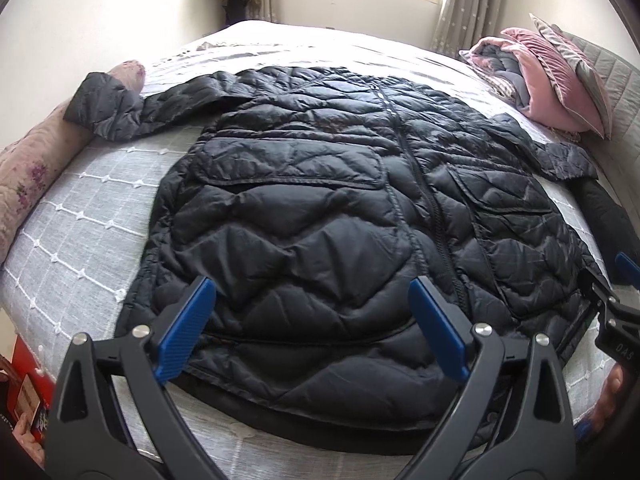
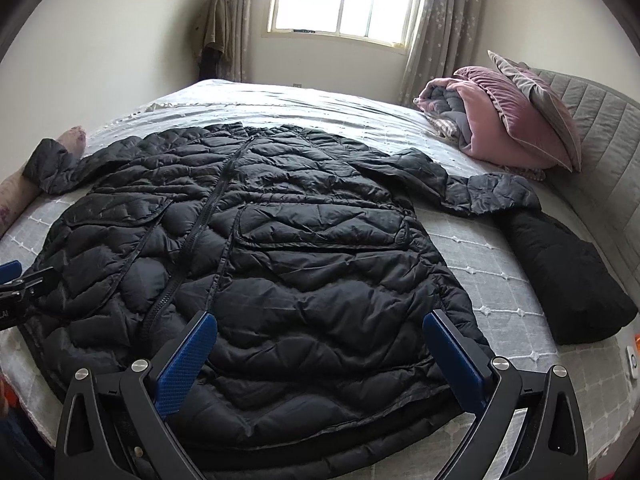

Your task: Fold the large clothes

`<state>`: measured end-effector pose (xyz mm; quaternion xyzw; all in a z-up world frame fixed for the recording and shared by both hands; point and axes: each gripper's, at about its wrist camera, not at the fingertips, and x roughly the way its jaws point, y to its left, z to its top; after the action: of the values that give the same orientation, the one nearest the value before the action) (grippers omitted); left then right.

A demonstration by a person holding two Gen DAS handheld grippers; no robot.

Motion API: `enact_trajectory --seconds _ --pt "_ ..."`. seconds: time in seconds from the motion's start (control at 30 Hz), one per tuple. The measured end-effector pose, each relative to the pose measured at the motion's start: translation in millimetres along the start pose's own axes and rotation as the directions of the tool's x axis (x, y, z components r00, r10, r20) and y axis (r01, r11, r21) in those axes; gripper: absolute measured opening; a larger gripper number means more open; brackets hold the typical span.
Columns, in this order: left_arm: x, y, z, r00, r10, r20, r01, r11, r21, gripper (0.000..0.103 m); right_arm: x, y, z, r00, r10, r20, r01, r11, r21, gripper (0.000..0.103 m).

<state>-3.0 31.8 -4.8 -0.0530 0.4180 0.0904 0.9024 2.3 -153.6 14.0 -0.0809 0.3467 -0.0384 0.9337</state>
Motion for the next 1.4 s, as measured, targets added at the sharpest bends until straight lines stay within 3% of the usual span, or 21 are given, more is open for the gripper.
enact_trajectory --seconds 0.13,0.23,0.3,0.4,0.5,0.6,0.7,0.8,0.83,0.9,0.93,0.97,1.03,1.1,1.23,1.4 --pt "4 15 -1 0.999 0.001 -0.046 -0.003 0.999 -0.04 0.097 1 -47 5 0.999 0.033 -0.008 -0.033 0.999 -0.041 0.103" --pt "7 35 0 0.998 0.014 -0.057 -0.018 0.997 -0.075 0.097 13 -73 9 0.999 -0.01 -0.045 0.008 0.999 -0.039 0.103" --pt "8 53 0 0.998 0.034 -0.047 -0.039 0.994 -0.107 0.097 31 -96 9 0.994 -0.04 -0.102 0.042 0.999 0.025 0.103" --pt "15 84 -1 0.996 0.051 -0.078 -0.065 0.981 -0.181 0.096 56 -139 10 0.986 -0.003 -0.168 0.024 0.992 0.126 0.103" --pt "22 109 -5 0.991 0.086 -0.107 -0.108 0.969 -0.224 0.094 78 -156 1 0.969 -0.031 -0.246 0.078 0.98 0.181 0.103" --pt "34 124 -12 0.985 0.089 -0.148 -0.125 0.959 -0.253 0.092 103 -172 -6 0.948 0.03 -0.316 0.053 0.967 0.248 0.101" --pt "42 125 -18 0.98 0.083 -0.182 -0.126 0.962 -0.242 0.083 117 -182 -11 0.935 0.062 -0.35 0.053 0.949 0.312 0.092" --pt "51 121 -22 0.977 0.04 -0.21 -0.091 0.966 -0.242 0.076 133 -189 -15 0.913 0.174 -0.368 -0.014 0.917 0.399 0.079" --pt "54 121 -22 0.976 0.011 -0.217 -0.067 0.965 -0.255 0.065 139 -189 -17 0.901 0.233 -0.367 -0.051 0.895 0.443 0.069" --pt "57 118 -24 0.973 -0.037 -0.229 -0.027 0.963 -0.27 0.047 140 -181 -17 0.889 0.274 -0.367 -0.074 0.876 0.476 0.045" --pt "58 116 -24 0.973 -0.044 -0.228 -0.02 0.963 -0.27 0.035 142 -181 -16 0.893 0.274 -0.356 -0.074 0.871 0.485 0.027" --pt "56 114 -24 0.975 -0.04 -0.221 -0.02 0.965 -0.263 0.028 142 -180 -15 0.899 0.276 -0.34 -0.08 0.867 0.491 0.015" --pt "51 111 -22 0.979 -0.029 -0.2 -0.022 0.968 -0.251 0.014 139 -185 -10 0.914 0.276 -0.296 -0.094 0.857 0.506 0.011" --pt "47 105 -22 0.982 -0.03 -0.186 -0.014 0.974 -0.228 0.013 139 -192 -5 0.926 0.26 -0.273 -0.092 0.858 0.505 0.008" --pt "42 101 -19 0.984 -0.044 -0.173 0.009 0.98 -0.2 0.012 136 -194 6 0.958 0.145 -0.247 -0.014 0.885 0.465 0.006" --pt "37 102 -14 0.987 -0.033 -0.157 0.006 0.985 -0.17 0.011 148 -199 8 0.96 0.116 -0.254 0.023 0.874 0.485 0.006"
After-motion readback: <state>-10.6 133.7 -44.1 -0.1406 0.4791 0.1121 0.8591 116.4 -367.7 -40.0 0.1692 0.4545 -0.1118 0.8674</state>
